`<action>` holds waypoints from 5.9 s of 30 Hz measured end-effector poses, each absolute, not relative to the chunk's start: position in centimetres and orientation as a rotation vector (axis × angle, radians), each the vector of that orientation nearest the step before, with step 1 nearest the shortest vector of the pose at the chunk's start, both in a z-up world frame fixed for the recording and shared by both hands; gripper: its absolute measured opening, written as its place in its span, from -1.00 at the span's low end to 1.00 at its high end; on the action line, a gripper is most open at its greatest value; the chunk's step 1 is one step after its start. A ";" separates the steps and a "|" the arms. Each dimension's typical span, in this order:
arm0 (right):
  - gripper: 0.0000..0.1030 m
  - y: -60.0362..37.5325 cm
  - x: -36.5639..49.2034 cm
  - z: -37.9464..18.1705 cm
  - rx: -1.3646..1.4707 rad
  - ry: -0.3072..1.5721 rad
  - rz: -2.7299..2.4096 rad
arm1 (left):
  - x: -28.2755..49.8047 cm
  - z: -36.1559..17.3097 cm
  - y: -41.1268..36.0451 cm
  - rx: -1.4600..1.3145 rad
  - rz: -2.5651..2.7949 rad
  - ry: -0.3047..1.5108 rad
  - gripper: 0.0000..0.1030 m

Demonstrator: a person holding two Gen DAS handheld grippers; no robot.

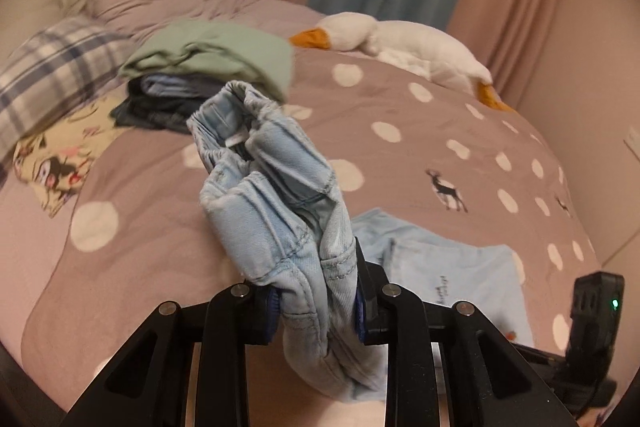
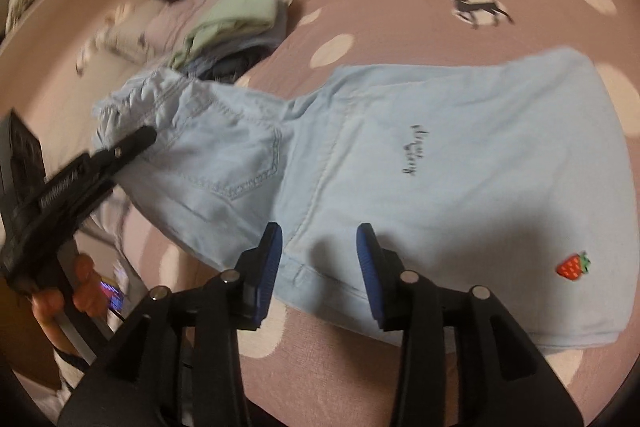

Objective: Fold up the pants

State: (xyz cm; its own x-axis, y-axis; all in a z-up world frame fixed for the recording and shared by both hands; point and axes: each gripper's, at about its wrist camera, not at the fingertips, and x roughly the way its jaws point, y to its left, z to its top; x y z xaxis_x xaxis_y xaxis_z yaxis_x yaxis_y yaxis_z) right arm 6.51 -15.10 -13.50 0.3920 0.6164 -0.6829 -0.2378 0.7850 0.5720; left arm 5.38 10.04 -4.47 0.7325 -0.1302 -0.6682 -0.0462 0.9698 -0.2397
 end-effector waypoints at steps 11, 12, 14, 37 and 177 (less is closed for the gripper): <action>0.02 -20.3 5.9 -13.9 0.713 0.983 0.555 | 6.3 -3.7 2.9 -0.058 -0.123 0.745 -0.48; 0.04 -20.6 5.9 -13.9 0.742 0.975 0.563 | 6.4 -3.8 2.3 -0.046 -0.132 0.749 -0.49; 0.13 -21.3 6.1 -13.9 0.816 0.953 0.586 | 6.6 -4.2 1.0 -0.017 -0.154 0.761 -0.48; 0.12 -22.5 10.3 -14.3 0.998 1.019 0.594 | 4.3 -8.4 -2.6 0.069 -0.305 0.907 0.16; -0.64 -14.8 4.8 -14.6 0.189 0.955 0.627 | 10.8 -12.8 -0.2 0.072 -0.217 1.004 -0.69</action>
State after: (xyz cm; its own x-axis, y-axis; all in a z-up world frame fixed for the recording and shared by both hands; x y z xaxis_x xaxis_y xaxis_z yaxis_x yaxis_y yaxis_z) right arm 4.81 -14.80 -14.62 0.4172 0.5768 -0.7024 -0.4156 0.8084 0.4170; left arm 10.84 -0.24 -12.78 0.5174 -0.1474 -0.8429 0.2138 0.9761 -0.0395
